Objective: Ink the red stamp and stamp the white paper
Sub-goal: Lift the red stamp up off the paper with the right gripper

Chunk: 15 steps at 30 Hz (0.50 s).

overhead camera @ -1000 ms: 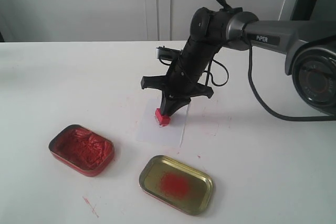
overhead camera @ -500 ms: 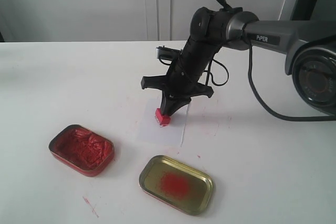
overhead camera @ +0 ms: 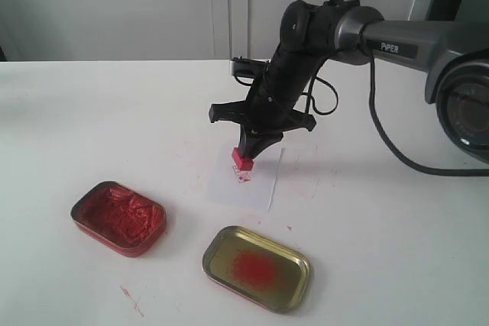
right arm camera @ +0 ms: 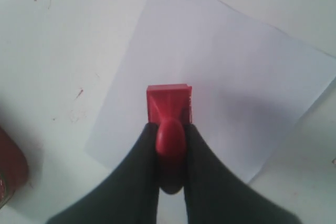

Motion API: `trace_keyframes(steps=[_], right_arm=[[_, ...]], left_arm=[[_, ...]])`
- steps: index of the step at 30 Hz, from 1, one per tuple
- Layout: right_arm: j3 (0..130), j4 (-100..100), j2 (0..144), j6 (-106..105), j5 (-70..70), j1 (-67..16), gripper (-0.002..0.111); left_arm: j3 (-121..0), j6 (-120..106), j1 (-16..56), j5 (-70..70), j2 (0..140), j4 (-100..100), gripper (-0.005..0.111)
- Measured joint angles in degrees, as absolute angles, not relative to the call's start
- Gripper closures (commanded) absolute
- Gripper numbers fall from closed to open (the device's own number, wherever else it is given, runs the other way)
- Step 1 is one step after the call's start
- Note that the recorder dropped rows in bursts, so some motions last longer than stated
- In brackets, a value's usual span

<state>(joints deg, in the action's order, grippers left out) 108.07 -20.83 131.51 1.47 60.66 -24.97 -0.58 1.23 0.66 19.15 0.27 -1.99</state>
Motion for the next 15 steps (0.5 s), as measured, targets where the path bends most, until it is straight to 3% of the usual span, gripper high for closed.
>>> trace_keyframes(steps=[15], right_arm=[[108.07, -27.20, 130.51, 0.84, 60.66, -24.97, 0.108]], left_arm=[[-0.58, 1.23, 0.66, 19.15, 0.27, -1.99, 0.107]])
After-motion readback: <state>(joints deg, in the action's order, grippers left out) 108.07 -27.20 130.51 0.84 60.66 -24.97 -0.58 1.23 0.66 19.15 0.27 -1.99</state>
